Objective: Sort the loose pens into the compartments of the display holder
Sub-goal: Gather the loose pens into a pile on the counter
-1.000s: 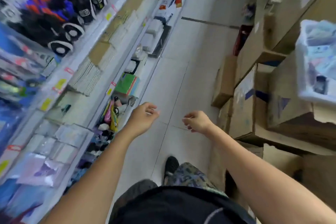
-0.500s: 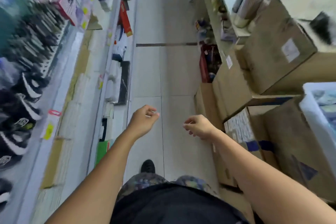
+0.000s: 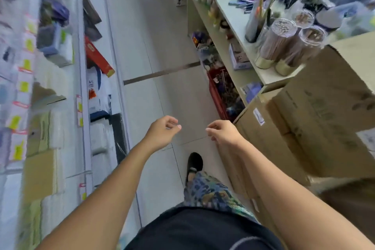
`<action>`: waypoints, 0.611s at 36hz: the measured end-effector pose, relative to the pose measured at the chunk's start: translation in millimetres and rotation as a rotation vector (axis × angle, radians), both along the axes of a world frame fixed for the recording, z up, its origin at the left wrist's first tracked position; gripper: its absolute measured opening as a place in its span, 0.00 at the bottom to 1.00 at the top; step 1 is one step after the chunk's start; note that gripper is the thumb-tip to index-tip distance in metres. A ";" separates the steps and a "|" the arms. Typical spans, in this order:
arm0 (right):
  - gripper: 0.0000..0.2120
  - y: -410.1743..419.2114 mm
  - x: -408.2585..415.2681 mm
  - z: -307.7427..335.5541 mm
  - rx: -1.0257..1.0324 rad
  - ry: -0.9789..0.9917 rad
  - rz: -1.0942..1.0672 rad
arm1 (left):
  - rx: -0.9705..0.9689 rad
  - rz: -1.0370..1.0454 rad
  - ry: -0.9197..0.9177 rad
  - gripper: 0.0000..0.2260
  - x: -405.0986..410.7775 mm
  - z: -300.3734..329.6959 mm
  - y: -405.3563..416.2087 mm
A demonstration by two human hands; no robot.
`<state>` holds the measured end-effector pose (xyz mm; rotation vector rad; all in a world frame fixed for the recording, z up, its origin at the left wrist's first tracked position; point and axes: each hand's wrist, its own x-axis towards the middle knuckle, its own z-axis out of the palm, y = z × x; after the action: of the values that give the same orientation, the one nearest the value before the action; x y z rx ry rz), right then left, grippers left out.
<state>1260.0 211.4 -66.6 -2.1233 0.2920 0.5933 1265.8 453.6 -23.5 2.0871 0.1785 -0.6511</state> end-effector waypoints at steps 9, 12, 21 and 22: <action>0.08 6.0 204.4 19.2 -0.030 0.012 0.046 | -0.013 0.011 -0.004 0.07 202.7 22.5 13.6; 0.09 12.9 269.7 18.3 -0.047 0.008 0.025 | -0.048 0.051 -0.010 0.05 272.3 21.5 23.9; 0.08 34.3 446.1 10.3 -0.063 0.071 -0.064 | -0.065 -0.057 0.018 0.09 488.4 4.0 39.8; 0.08 36.3 462.8 14.5 -0.062 0.079 -0.075 | -0.059 -0.083 0.027 0.09 508.8 7.2 39.1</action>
<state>1722.8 247.7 -52.2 -2.1407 0.4375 0.6322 1774.6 492.7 -16.3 2.0378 0.0873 -0.7264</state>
